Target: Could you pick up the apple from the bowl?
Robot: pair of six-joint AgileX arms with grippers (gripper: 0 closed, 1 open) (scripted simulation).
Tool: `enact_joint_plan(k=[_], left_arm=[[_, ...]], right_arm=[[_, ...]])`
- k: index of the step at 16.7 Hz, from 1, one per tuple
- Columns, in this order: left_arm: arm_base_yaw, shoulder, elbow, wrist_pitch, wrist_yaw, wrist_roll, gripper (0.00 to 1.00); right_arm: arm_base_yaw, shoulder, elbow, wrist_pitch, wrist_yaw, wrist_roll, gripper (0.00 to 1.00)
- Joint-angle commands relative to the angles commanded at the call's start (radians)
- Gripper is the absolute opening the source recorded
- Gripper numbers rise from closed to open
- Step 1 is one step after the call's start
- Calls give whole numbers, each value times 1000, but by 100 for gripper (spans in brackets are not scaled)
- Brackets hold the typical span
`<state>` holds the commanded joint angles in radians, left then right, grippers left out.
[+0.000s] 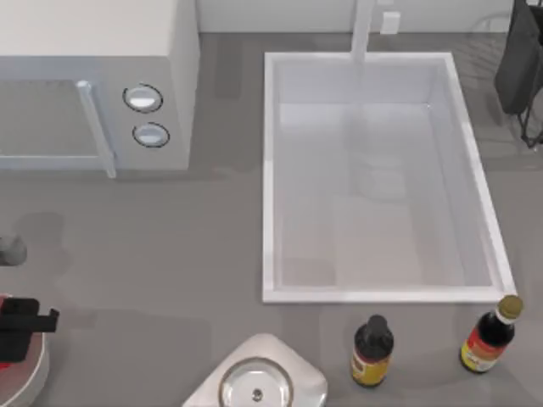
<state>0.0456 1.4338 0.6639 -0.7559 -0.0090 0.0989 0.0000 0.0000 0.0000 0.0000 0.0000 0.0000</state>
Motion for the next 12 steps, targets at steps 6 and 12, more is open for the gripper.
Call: enact_joint_plan(k=[6, 12], left_arm=[[-5, 15, 345, -353, 0, -4, 0], [-14, -14, 808, -844, -1, -14, 0]], right_arm=[[0, 0, 0, 0, 0, 0, 100], [0, 0, 0, 0, 0, 0, 100]])
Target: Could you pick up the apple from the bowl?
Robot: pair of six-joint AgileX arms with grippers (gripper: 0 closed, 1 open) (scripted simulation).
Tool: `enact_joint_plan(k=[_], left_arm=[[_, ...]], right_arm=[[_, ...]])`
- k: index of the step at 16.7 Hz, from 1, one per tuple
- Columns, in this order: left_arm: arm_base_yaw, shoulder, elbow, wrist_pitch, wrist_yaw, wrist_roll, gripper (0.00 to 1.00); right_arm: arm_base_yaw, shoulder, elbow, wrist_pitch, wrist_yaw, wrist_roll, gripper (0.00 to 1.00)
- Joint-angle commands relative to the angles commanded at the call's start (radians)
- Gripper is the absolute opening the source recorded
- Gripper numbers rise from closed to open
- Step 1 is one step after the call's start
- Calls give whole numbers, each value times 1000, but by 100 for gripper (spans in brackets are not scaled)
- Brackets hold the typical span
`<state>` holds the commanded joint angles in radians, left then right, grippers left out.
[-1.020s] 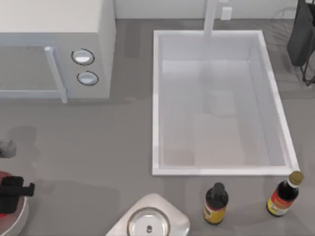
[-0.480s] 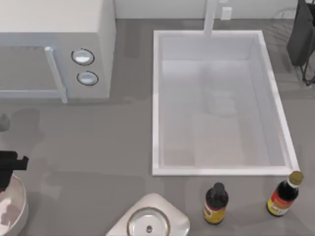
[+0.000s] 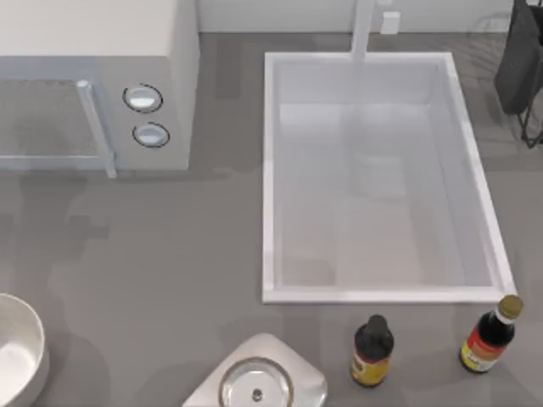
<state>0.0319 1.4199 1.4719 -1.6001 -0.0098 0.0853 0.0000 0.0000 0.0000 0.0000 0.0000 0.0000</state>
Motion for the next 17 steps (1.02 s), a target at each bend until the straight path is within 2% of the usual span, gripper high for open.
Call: enact_joint_plan(k=[4, 11, 14, 17], left_arm=[[-4, -27, 146, -148, 0, -5, 0], [-7, -14, 169, -158, -1, -11, 0], [-59, 87, 267, -152, 0, -67, 0], [-151, 280, 430, -142, 4, -160, 0]], right_arm=[[0, 0, 0, 0, 0, 0, 100], [0, 0, 0, 0, 0, 0, 100], [0, 0, 0, 0, 0, 0, 100], [0, 0, 0, 0, 0, 0, 100]])
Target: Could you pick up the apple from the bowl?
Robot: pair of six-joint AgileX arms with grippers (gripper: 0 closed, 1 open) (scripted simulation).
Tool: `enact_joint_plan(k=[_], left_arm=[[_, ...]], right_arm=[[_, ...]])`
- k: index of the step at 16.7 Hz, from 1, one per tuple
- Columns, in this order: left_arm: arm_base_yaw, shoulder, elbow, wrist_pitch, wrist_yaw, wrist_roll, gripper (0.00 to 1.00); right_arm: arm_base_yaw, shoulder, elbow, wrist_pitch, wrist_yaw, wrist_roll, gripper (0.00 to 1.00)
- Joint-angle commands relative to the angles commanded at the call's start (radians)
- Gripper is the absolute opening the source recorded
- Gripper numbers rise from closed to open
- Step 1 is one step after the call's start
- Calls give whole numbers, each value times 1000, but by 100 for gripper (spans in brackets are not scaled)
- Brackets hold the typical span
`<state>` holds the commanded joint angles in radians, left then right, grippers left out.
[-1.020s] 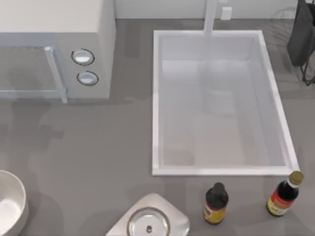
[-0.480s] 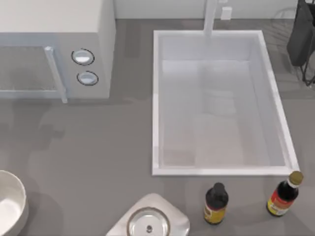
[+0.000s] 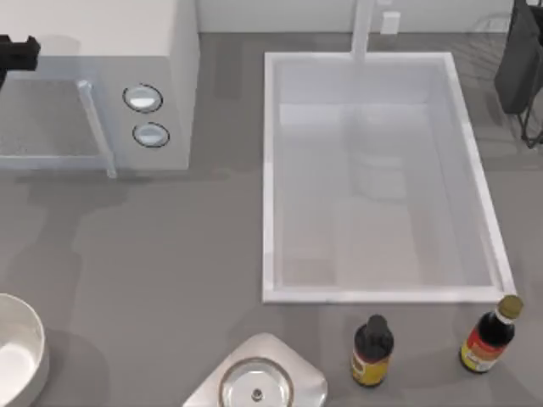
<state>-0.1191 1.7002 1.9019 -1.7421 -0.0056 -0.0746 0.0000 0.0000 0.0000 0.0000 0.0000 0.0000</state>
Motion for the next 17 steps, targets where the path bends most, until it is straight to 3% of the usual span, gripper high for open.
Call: enact_joint_plan(k=[8, 11, 17], left_arm=[[-282, 561, 435, 69, 16, -278, 0], [-311, 636, 508, 96, 11, -323, 0], [-309, 636, 493, 111, 11, -322, 0]], right_arm=[[0, 0, 0, 0, 0, 0, 100], [0, 0, 0, 0, 0, 0, 100], [0, 0, 0, 0, 0, 0, 100]])
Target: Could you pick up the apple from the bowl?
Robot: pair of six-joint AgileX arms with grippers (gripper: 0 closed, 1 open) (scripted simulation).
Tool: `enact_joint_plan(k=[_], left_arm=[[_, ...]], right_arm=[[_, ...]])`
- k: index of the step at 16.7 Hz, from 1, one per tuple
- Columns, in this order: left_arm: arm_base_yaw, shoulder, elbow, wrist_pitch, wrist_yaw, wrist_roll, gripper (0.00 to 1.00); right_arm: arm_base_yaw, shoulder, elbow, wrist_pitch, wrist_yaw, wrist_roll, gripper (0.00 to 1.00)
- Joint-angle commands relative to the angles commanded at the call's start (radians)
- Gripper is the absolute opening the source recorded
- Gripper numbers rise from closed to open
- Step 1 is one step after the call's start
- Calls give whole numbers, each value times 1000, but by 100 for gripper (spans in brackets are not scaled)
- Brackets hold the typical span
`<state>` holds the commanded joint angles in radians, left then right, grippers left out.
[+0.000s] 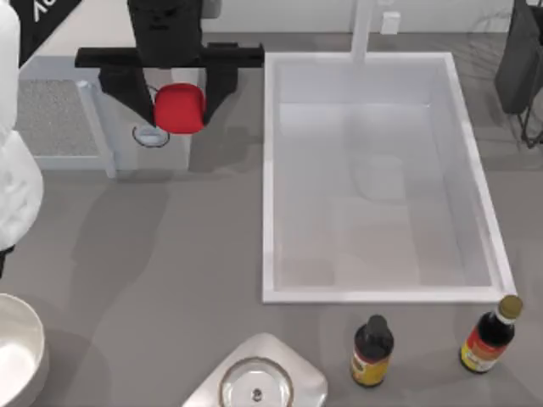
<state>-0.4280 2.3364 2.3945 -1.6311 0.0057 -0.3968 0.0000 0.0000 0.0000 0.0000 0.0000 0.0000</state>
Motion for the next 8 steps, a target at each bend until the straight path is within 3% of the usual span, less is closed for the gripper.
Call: enact_joint_plan(k=[8], left_arm=[[-9, -36, -399, 361, 1, 0, 0]], right_arm=[[0, 0, 0, 0, 0, 0, 100]])
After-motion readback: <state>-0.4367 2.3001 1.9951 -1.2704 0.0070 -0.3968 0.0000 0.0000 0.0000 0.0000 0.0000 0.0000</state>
